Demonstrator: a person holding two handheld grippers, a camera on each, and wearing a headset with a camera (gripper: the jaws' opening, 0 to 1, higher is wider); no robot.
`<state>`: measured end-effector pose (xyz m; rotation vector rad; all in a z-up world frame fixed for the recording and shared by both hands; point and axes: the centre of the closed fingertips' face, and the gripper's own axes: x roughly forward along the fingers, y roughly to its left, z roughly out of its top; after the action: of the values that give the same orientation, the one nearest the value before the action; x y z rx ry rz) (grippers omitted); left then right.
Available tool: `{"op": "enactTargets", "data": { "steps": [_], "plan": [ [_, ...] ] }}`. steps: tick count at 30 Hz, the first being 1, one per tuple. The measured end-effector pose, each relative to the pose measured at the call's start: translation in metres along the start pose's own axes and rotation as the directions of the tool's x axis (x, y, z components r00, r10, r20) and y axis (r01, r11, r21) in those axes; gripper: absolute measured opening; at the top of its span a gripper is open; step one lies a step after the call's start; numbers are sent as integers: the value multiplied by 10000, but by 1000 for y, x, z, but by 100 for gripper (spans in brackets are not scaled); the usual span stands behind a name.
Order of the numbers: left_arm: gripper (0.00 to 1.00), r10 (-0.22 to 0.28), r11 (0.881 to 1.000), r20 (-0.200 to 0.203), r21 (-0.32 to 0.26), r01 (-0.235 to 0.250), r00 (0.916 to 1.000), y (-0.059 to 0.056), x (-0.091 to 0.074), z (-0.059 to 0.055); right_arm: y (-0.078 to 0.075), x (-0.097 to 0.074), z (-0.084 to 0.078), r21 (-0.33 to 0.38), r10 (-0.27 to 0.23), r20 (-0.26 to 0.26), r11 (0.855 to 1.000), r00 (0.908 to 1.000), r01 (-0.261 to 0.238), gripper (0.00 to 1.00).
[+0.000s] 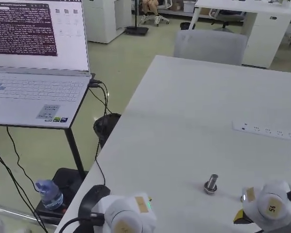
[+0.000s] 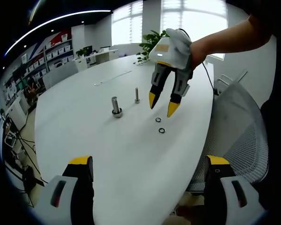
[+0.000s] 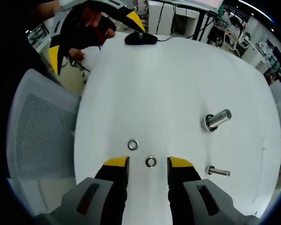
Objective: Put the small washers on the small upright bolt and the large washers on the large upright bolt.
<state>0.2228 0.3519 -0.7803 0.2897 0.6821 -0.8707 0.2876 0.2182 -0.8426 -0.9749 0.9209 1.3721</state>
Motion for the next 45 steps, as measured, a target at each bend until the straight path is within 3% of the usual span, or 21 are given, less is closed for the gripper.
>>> {"op": "enactTargets", "data": {
  "steps": [18, 29, 36, 45],
  "plan": [
    [96, -23, 9999, -203, 122, 26, 9998, 5, 4, -3, -5, 31, -18, 10, -150, -537, 9999, 9984, 151, 30],
    [93, -106, 9998, -267, 144, 110, 9996, 3, 5, -6, -6, 33, -20, 167, 6, -585, 9999, 9983, 4, 27],
    [91, -126, 9999, -332, 81, 129, 9994, 3, 5, -11, -11, 34, -21, 311, -43, -353, 9995, 9994, 54, 21],
    [89, -130, 9999, -391, 26, 132, 9992, 4, 3, -15, -11, 34, -21, 28, -9, -707, 10000, 9975, 11, 19]
  ]
}}
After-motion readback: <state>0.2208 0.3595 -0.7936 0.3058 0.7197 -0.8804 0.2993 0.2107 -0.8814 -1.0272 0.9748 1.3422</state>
